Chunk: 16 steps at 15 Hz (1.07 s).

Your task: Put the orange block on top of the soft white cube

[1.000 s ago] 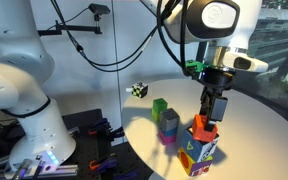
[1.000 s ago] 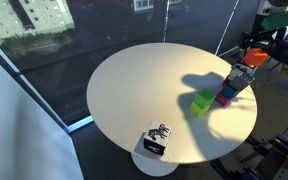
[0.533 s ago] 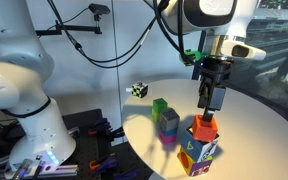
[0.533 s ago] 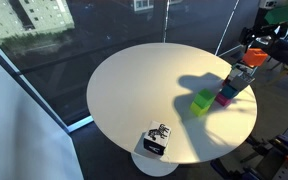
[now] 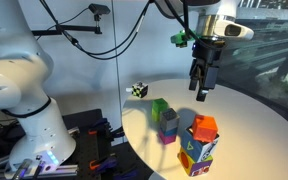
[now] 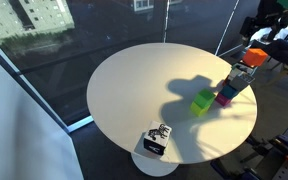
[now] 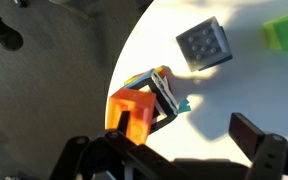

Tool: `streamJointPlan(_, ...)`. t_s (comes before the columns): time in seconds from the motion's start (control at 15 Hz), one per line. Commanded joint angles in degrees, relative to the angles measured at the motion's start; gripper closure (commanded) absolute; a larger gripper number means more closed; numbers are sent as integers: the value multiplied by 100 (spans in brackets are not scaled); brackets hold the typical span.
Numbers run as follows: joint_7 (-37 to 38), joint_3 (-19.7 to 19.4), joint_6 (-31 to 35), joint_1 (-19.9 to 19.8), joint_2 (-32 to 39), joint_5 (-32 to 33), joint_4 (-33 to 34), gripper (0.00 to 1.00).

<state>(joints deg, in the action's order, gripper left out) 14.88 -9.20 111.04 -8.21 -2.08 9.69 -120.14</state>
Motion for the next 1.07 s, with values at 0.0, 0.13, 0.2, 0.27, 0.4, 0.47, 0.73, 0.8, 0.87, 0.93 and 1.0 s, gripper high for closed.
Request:
streamJointPlan(0.0, -554, 74, -404, 26, -422, -233, -83, 0)
streamJointPlan(0.13, -898, 100, -786, 58, -614, -377, -74, 0)
streamJointPlan(0.2, -1031, 111, -958, 79, -718, -417, -83, 0)
streamJointPlan(0.27, -1090, 129, -1150, 97, -816, -422, -81, 0)
streamJointPlan(0.4, -1174, 166, -1472, 125, -1007, -422, -90, 0)
streamJointPlan(0.47, -1173, 194, -1589, 138, -1120, -397, -112, 0)
streamJointPlan(0.73, -1017, 310, -1894, 166, -1579, -349, -240, 0)
streamJointPlan(0.8, -1011, 333, -1922, 168, -1685, -353, -282, 0)
streamJointPlan(0.87, -1029, 352, -1918, 173, -1825, -365, -353, 0)
streamJointPlan(0.93, -1083, 361, -1929, 181, -1945, -388, -409, 0)
streamJointPlan(1.0, -1114, 369, -1913, 186, -2059, -399, -466, 0)
